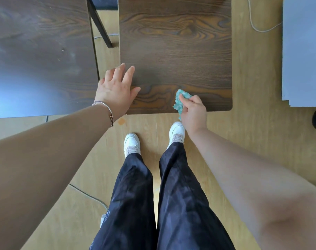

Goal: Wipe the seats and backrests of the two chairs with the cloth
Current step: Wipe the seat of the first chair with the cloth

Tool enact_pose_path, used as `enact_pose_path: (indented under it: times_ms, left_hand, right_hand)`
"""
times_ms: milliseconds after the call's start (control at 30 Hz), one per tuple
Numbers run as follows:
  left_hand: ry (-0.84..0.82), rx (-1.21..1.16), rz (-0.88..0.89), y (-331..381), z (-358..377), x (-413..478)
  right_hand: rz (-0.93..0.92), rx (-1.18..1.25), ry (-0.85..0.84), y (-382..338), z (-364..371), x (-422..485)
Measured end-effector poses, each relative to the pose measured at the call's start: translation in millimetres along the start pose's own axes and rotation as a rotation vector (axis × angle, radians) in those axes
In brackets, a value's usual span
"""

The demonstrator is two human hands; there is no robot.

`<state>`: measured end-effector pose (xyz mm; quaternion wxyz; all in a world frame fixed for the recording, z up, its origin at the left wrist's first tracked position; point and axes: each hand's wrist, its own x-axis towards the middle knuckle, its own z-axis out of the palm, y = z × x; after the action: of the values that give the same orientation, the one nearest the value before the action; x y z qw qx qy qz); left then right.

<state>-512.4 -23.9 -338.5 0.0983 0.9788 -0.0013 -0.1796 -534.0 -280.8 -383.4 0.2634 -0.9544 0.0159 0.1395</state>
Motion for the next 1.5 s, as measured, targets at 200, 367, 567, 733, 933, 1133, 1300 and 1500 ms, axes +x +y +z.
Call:
enact_pose_path:
  times_ms: [200, 367, 567, 733, 933, 1133, 1300, 1500]
  left_hand:
    - [0.025, -0.018, -0.028, -27, -9, -13]
    - [0.026, -0.029, -0.051, -48, -9, -24]
    - [0.033, -0.025, -0.073, -63, -11, -32]
    - [0.030, -0.020, -0.072, -58, -18, -28]
    - [0.012, -0.020, -0.074, -39, -20, -6]
    - [0.005, -0.028, -0.052, -7, -15, 31]
    - [0.003, -0.024, -0.041, 9, -11, 57]
    - [-0.007, -0.027, -0.033, 9, -12, 58]
  right_hand:
    - [-0.098, 0.006, -0.126, -55, 35, -8]
    - [-0.217, 0.005, -0.187, -87, 60, -16]
    - [-0.321, 0.011, -0.312, -117, 79, -22]
    - [-0.234, 0.178, -0.167, -108, 49, -7]
    - [-0.015, 0.058, 0.045, -41, -32, 80]
    - [0.230, 0.011, 0.105, 34, -85, 151]
    - [0.204, 0.020, 0.046, 45, -79, 154]
    - [0.136, 0.038, 0.008, 24, -59, 140]
